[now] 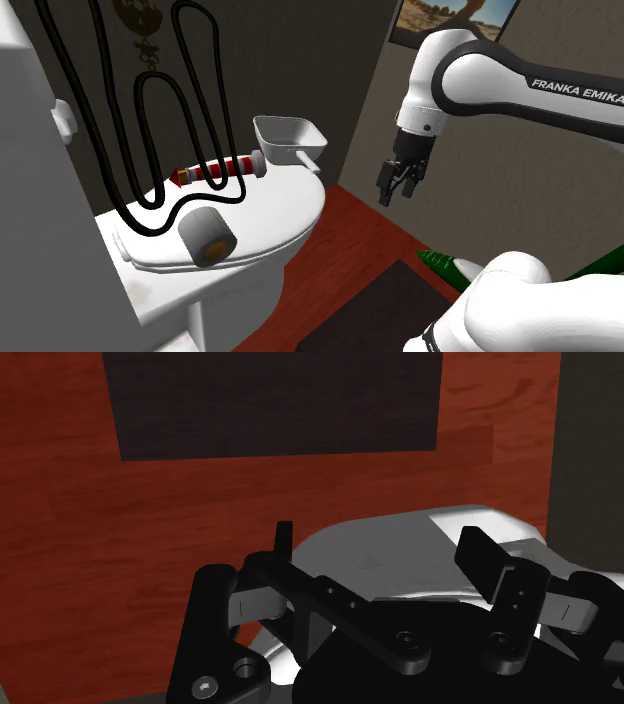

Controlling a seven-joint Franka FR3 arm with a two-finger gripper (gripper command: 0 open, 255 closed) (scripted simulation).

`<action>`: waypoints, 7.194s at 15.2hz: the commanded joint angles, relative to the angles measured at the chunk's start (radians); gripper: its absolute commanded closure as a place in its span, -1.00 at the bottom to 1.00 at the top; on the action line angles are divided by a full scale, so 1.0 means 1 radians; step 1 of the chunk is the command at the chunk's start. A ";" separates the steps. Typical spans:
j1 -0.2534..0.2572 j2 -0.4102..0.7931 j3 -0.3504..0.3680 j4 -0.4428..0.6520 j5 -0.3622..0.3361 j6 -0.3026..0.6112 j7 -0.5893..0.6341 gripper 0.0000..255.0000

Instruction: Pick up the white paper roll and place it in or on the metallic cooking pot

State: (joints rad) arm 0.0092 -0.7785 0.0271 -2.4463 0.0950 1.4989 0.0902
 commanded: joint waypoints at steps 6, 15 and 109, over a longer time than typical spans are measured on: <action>0.052 -0.061 0.122 -0.135 0.057 0.245 0.073 -1.00; 0.114 -0.006 0.399 -0.278 0.110 0.740 0.239 -1.00; -0.257 0.291 0.535 0.041 -0.134 1.193 0.149 1.00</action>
State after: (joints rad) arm -0.2475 -0.4997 0.5888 -2.4087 -0.0410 2.6829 0.2707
